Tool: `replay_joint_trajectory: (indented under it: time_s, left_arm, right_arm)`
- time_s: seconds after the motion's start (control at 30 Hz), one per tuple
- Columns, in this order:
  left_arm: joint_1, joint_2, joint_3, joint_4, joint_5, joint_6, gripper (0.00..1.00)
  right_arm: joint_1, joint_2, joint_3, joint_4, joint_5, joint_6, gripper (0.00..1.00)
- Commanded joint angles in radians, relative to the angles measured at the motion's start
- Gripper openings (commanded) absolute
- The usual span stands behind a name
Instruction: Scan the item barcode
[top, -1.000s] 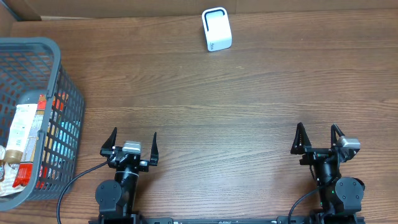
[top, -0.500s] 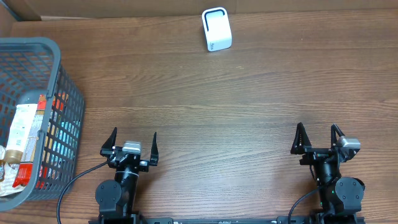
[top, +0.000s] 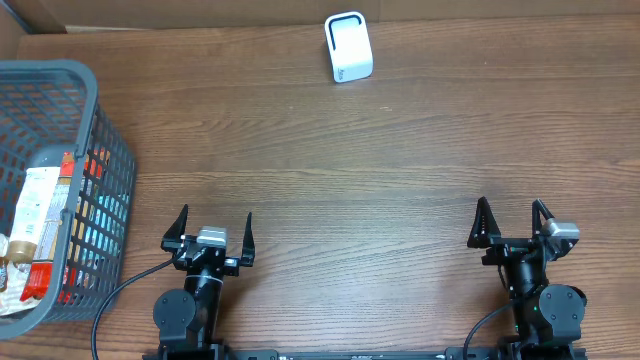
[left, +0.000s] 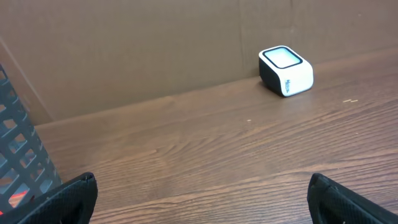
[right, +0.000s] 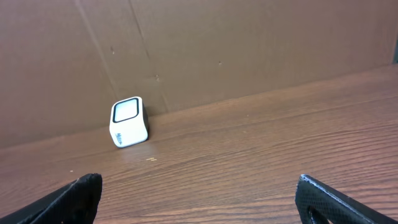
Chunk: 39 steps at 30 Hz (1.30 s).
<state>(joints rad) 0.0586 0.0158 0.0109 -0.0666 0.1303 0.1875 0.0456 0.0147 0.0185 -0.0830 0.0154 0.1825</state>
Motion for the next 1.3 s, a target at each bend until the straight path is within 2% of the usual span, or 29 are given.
replay_joint_trajectory:
  time_s: [0.0, 0.13, 0.3, 0.4, 0.6, 0.73, 0.87, 1.0, 1.17, 1.27]
  left_arm:
    - [-0.006, -0.005, -0.006, 0.000, -0.022, 0.027, 1.00]
    - [-0.006, -0.005, -0.006, 0.001, -0.025, 0.013, 0.99]
    - [-0.006, -0.005, 0.000, 0.028, 0.017, -0.146, 1.00]
    - [-0.006, -0.005, 0.036, -0.017, 0.016, -0.176, 1.00]
    - [-0.006, 0.043, 0.219, -0.167, -0.039, -0.245, 1.00]
    - [-0.006, 0.159, 0.380, -0.259, -0.037, -0.256, 1.00]
    - [-0.006, 0.346, 0.600, -0.393, -0.032, -0.263, 1.00]
    - [-0.006, 0.571, 0.892, -0.566, -0.004, -0.264, 1.00]
    - [-0.006, 0.874, 1.363, -0.872, 0.000, -0.263, 1.00]
    - [-0.006, 1.054, 1.695, -1.085, 0.001, -0.195, 1.00]
  right_arm:
    - [0.000, -0.012, -0.011, 0.003, 0.010, -0.001, 1.00]
    - [0.000, -0.012, -0.011, 0.003, 0.010, -0.001, 1.00]
    - [0.000, -0.012, -0.011, 0.003, 0.010, -0.001, 1.00]
    - [0.000, -0.012, -0.011, 0.003, 0.010, -0.001, 1.00]
    - [0.000, -0.012, -0.011, 0.003, 0.010, -0.001, 1.00]
    - [0.000, -0.012, -0.011, 0.003, 0.010, -0.001, 1.00]
    - [0.000, -0.012, -0.011, 0.003, 0.010, -0.001, 1.00]
    - [0.000, -0.012, -0.011, 0.003, 0.010, -0.001, 1.00]
    - [0.000, -0.012, -0.011, 0.003, 0.010, -0.001, 1.00]
    - [0.000, -0.012, -0.011, 0.003, 0.010, -0.001, 1.00]
